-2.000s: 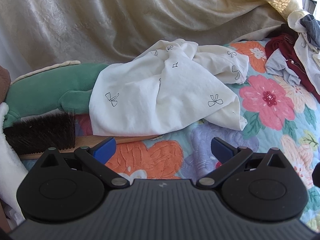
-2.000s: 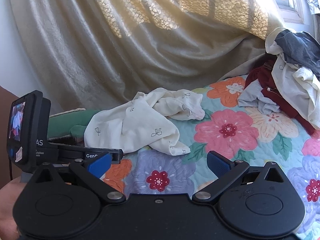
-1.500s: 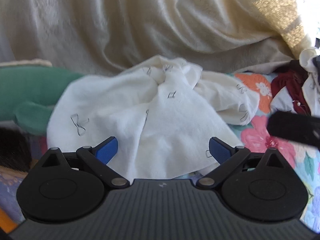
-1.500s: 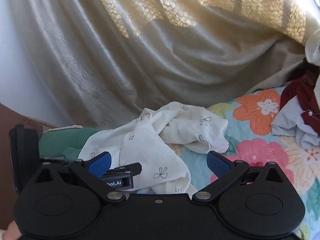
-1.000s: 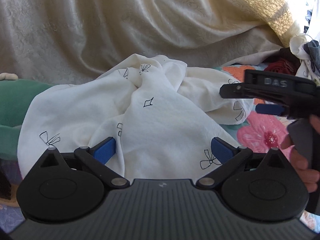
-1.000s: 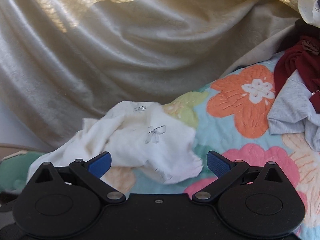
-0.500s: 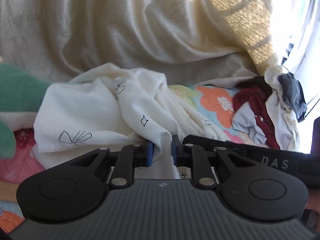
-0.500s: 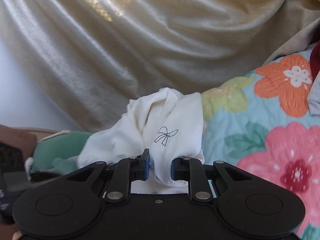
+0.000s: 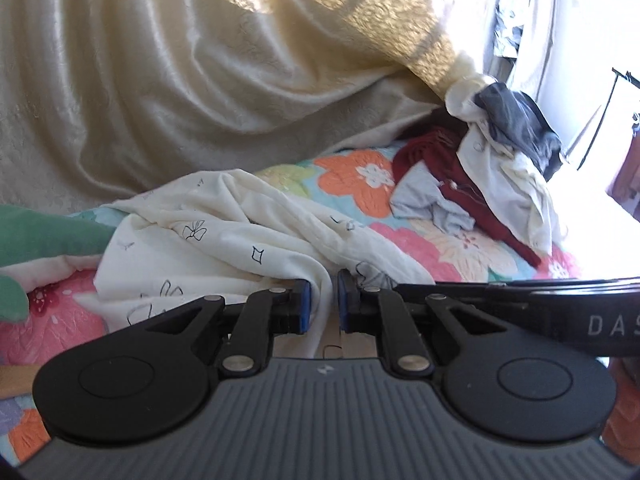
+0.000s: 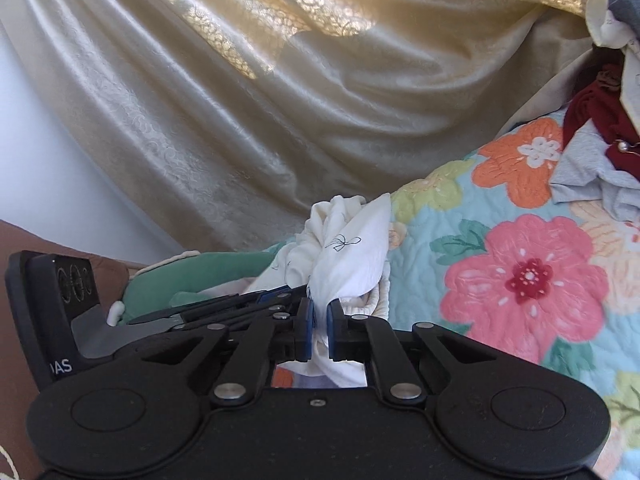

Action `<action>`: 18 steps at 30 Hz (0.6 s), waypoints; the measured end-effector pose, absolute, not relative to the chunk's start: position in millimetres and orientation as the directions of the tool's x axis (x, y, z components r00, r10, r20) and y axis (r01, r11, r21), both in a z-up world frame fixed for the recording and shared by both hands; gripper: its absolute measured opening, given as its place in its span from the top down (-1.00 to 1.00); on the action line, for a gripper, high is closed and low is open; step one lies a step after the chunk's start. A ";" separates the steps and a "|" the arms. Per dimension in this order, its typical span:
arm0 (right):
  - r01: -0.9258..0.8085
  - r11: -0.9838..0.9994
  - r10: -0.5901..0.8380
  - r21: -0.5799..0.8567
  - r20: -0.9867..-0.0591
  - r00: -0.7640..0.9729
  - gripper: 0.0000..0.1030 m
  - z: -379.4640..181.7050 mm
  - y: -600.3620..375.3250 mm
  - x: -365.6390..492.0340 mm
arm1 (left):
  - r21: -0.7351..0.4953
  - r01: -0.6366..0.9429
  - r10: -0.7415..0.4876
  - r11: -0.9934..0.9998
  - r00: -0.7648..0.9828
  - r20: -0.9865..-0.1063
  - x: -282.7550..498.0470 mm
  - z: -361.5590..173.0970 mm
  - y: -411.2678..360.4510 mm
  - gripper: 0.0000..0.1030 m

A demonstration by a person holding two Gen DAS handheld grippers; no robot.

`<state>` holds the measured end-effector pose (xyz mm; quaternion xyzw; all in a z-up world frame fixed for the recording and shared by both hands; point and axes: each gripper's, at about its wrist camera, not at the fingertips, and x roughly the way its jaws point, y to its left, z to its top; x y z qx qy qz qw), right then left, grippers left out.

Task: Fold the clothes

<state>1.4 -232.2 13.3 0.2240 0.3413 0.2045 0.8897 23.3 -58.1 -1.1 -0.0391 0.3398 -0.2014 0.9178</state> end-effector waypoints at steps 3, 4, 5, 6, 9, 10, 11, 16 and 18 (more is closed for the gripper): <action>-0.202 0.807 0.519 0.554 -0.504 0.690 0.86 7.3 -235.2 -7.5 | -0.237 0.341 -0.412 0.910 0.672 -0.615 17.0 -1.3 -58.6 0.89; -0.195 0.796 0.526 0.573 -0.496 0.691 0.87 4.7 -236.1 -9.8 | -0.244 0.346 -0.421 0.906 0.669 -0.613 14.0 -0.3 -56.4 0.90; -0.194 0.786 0.534 0.587 -0.487 0.691 0.88 3.6 -236.1 -11.7 | -0.251 0.351 -0.429 0.902 0.666 -0.610 11.0 0.7 -54.1 0.90; -0.206 0.780 0.545 0.591 -0.481 0.687 0.90 5.1 -234.8 -14.2 | -0.259 0.355 -0.437 0.898 0.664 -0.607 8.6 2.1 -51.5 0.89; -0.250 0.788 0.556 0.563 -0.474 0.683 0.92 13.2 -228.5 -23.8 | -0.290 0.370 -0.469 0.883 0.654 -0.594 3.3 7.1 -46.2 0.89; -0.262 0.797 0.551 0.544 -0.476 0.685 0.92 16.6 -226.3 -26.8 | -0.303 0.375 -0.481 0.876 0.649 -0.589 1.9 8.8 -44.8 0.90; -0.268 0.794 0.555 0.546 -0.470 0.687 0.95 18.0 -227.3 -28.5 | -0.328 0.374 -0.497 0.868 0.643 -0.583 2.0 9.7 -43.3 0.90; -0.260 0.766 0.574 0.587 -0.446 0.687 0.95 18.8 -238.4 -33.3 | -0.367 0.371 -0.522 0.853 0.593 -0.613 7.3 10.9 -41.4 0.85; -0.241 0.785 0.556 0.571 -0.476 0.682 0.93 15.5 -241.8 -30.7 | -0.342 0.313 -0.463 0.886 0.629 -0.624 10.3 10.6 -33.9 0.81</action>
